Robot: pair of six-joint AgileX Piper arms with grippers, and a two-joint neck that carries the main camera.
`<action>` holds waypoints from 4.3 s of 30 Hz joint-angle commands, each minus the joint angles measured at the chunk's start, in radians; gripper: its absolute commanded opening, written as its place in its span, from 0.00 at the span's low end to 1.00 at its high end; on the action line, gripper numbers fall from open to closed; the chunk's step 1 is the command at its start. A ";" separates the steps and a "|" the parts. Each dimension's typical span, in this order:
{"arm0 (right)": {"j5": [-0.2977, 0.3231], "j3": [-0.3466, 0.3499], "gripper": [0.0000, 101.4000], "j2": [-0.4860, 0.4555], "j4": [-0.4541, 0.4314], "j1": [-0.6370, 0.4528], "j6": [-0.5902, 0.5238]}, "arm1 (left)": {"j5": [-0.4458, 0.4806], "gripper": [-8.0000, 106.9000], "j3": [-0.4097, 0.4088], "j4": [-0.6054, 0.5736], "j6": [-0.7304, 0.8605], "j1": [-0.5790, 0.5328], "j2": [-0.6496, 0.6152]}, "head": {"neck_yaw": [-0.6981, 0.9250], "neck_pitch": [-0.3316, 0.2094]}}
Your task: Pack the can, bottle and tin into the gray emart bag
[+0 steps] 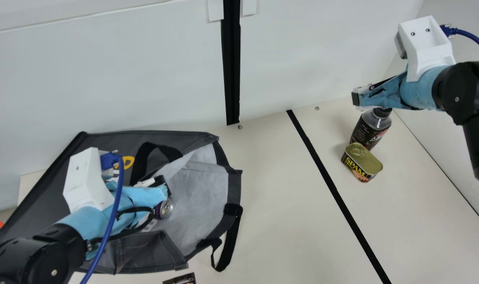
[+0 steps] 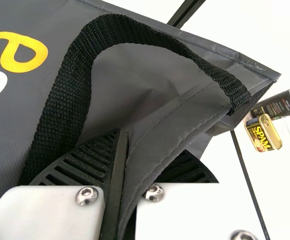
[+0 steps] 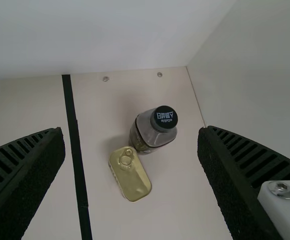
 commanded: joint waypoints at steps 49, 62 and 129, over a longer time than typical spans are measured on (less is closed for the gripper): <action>0.002 -0.143 0.90 0.362 0.143 -0.150 -0.136 | 0.000 0.16 0.000 0.000 0.000 0.000 0.000 | -0.001 -0.023; 0.005 -0.183 0.90 0.441 0.141 -0.164 -0.138 | 0.000 0.16 0.000 0.000 0.000 0.000 0.000 | -0.001 -0.023; -0.001 -0.124 0.00 0.316 0.279 -0.138 -0.254 | 0.000 0.16 0.000 0.000 0.000 0.000 0.000 | -0.001 -0.023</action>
